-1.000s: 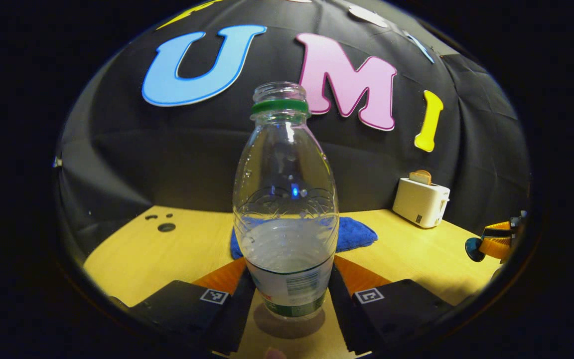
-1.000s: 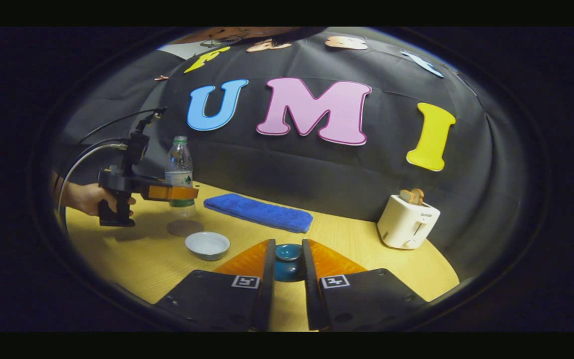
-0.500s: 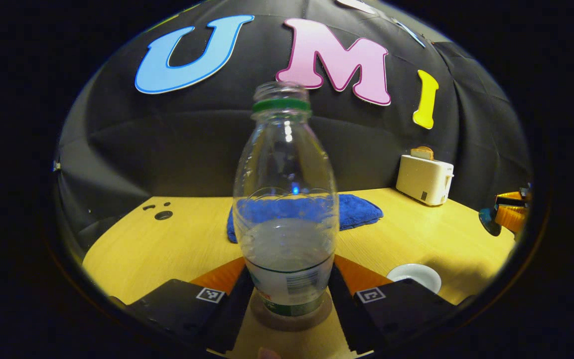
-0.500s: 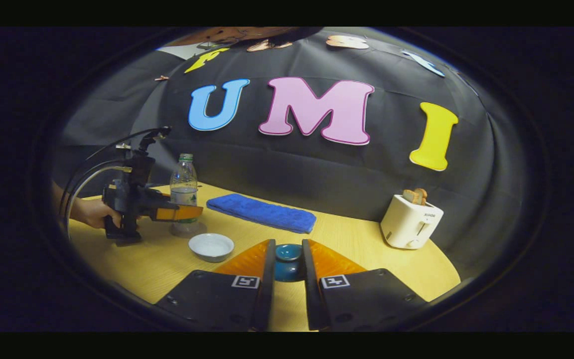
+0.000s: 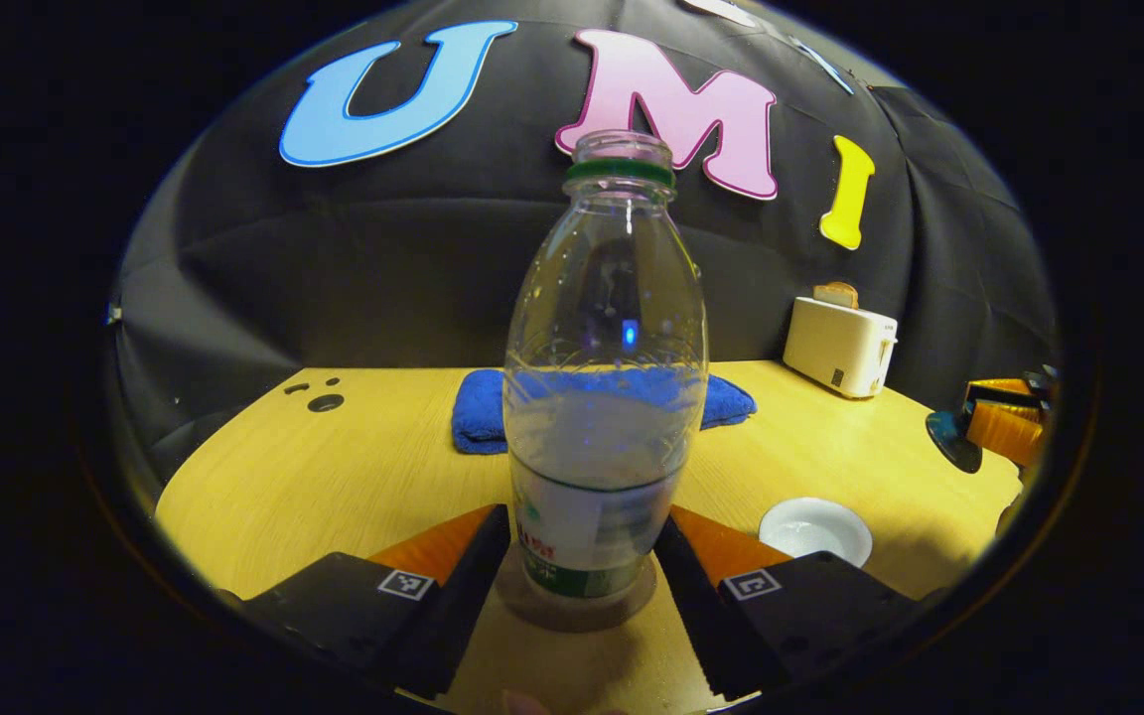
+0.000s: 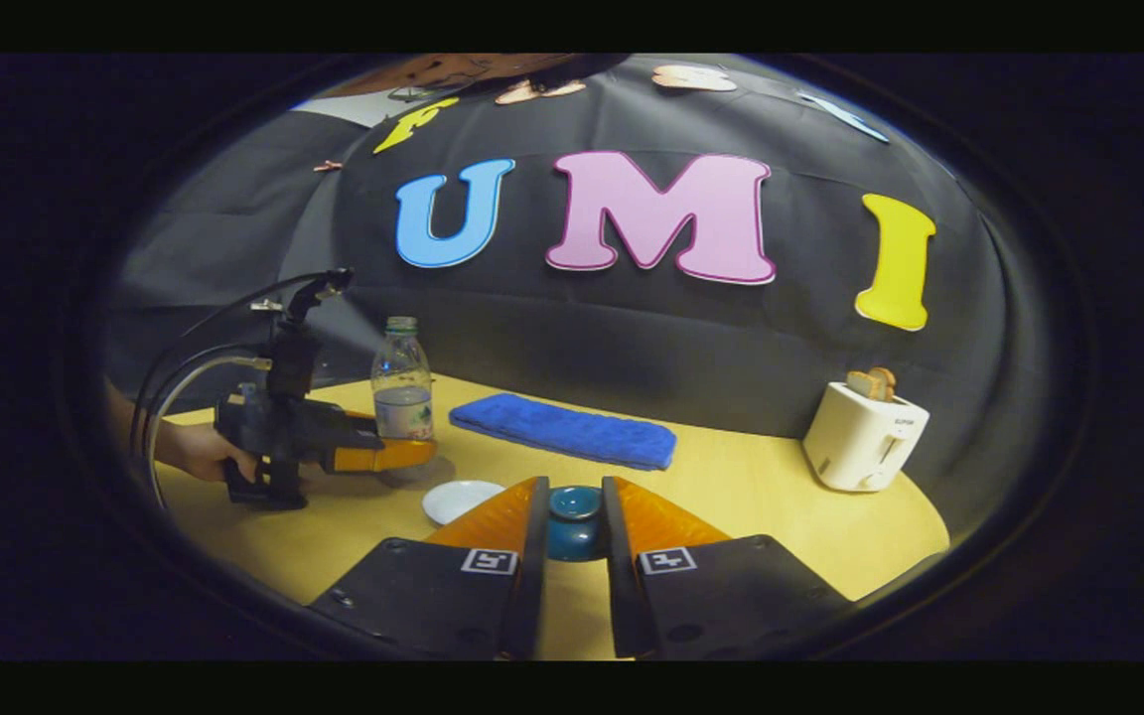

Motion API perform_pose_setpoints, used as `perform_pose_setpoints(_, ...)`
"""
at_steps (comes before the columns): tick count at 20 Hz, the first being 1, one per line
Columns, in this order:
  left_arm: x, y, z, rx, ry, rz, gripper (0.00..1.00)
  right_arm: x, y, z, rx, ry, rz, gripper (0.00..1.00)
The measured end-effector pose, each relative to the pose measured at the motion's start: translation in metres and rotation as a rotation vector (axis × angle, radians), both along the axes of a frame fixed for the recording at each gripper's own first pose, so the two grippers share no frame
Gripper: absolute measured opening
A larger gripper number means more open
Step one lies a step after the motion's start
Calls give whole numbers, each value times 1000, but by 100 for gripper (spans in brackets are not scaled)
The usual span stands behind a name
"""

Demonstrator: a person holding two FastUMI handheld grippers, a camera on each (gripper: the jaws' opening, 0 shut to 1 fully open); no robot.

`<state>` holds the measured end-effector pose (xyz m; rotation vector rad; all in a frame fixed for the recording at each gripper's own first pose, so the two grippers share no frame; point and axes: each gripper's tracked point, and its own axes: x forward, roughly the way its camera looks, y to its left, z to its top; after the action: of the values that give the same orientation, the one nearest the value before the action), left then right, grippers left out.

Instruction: Open the teacup lid with one hand, grasp the water bottle and pour water into the teacup with the other hand; after pouring, place the water bottle on the coaster and then close the teacup lid.

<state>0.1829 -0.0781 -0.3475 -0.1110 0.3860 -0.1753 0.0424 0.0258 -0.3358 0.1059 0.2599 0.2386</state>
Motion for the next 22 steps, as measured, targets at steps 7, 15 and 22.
perform_pose_setpoints(7, -38, 5, -7, -32, 39, -22, 90, 21, 51, -8, 81, 12, 54, 30)
perform_pose_setpoints(15, -77, 15, 2, -31, 26, -35, 90, 38, 82, -31, 105, 59, 69, 30)
perform_pose_setpoints(22, -82, 23, 17, -11, -23, -40, 90, 39, 86, -53, 87, 111, 65, 24)
